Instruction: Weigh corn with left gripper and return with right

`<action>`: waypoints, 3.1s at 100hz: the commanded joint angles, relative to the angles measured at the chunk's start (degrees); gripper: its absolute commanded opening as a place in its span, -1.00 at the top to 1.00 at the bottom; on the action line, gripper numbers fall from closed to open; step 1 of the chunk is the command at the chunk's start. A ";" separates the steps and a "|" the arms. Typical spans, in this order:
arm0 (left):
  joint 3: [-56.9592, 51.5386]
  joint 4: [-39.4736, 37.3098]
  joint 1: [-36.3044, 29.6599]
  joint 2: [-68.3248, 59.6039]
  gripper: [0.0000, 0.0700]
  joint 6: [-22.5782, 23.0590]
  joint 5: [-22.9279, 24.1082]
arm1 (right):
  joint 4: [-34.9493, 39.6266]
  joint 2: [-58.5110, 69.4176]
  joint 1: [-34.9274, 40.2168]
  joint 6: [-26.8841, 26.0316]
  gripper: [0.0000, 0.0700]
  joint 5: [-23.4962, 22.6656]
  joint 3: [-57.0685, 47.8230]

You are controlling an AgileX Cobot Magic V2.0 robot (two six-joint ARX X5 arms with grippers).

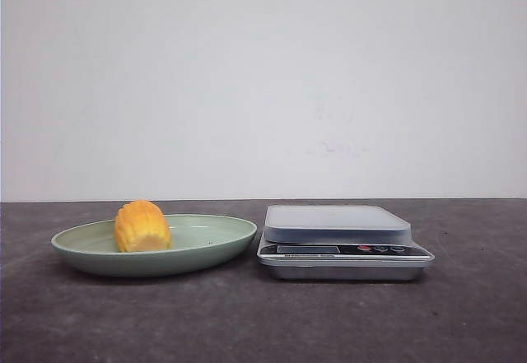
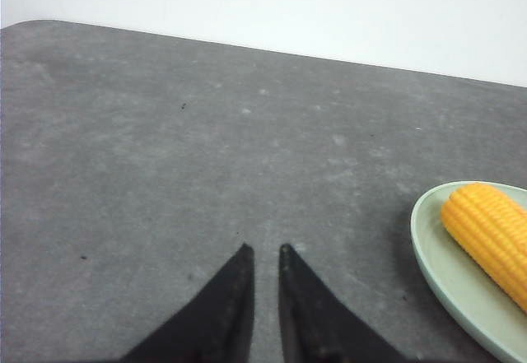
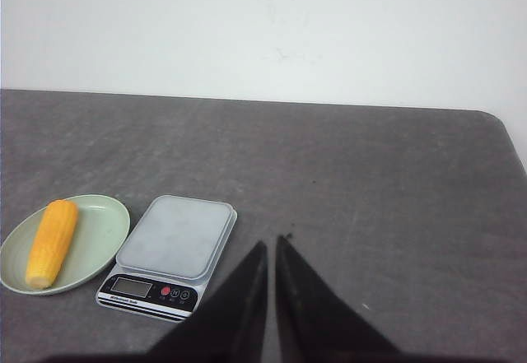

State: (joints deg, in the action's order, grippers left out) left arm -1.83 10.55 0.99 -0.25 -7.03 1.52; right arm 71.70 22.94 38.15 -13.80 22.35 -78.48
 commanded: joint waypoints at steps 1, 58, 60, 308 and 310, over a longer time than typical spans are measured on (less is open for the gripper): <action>0.96 0.28 0.00 0.07 0.96 0.33 -0.04 | -0.55 0.13 0.35 -0.74 0.97 0.20 -0.72; 0.94 0.28 0.00 0.07 0.96 0.33 -0.04 | -40.09 -9.81 -30.88 10.12 0.97 -15.28 33.07; 0.94 0.28 0.00 0.07 0.96 0.33 -0.04 | -43.04 -10.40 -31.91 10.19 0.97 -17.40 36.00; 0.92 0.20 0.00 0.07 0.96 0.33 -0.04 | -62.69 -22.71 -37.18 12.33 0.97 -26.45 77.75; 0.92 0.20 0.00 0.07 0.96 0.33 -0.04 | -62.69 -22.71 -37.18 12.33 0.97 -26.45 77.75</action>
State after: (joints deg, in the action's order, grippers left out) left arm -1.83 10.55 0.99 -0.25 -7.03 1.52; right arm 9.76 0.30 1.06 -1.74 -4.19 -0.99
